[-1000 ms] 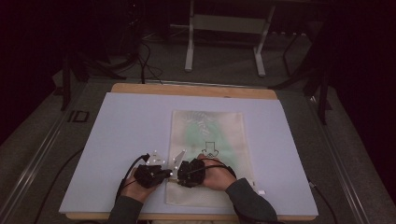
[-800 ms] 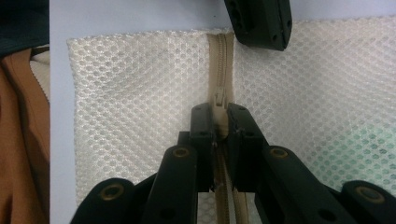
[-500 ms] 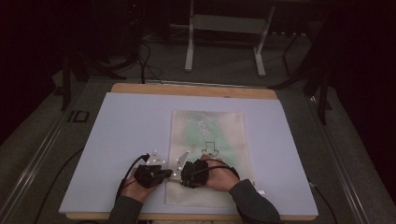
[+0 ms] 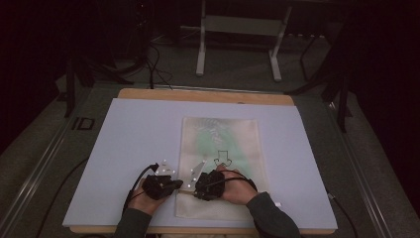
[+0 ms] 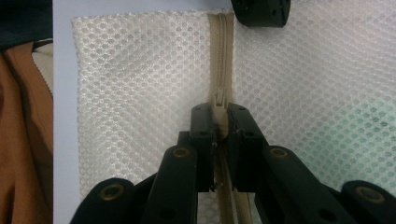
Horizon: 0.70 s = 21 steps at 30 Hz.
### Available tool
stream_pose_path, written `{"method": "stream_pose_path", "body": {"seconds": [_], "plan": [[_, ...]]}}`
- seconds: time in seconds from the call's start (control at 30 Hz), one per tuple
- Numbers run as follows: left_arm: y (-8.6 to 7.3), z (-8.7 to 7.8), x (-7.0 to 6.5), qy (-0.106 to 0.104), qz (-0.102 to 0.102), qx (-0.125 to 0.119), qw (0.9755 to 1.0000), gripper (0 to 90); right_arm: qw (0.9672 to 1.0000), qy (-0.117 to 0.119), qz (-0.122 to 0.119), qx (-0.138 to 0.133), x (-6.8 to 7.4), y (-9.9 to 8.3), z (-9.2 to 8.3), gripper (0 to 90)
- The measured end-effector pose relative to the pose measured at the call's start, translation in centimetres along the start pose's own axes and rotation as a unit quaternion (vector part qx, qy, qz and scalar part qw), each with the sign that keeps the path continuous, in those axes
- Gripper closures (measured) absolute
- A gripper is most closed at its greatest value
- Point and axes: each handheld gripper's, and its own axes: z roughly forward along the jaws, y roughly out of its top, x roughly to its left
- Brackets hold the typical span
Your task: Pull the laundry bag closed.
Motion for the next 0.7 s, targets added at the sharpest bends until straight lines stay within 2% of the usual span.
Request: {"method": "stream_pose_path", "body": {"seconds": [0.7], "plan": [[0.02,0.01,-0.08,0.003,0.000,0.000,1.0000,89.6,1.0000,-0.006,0.002,0.005,0.17,-1.06,-0.74,82.2]]}}
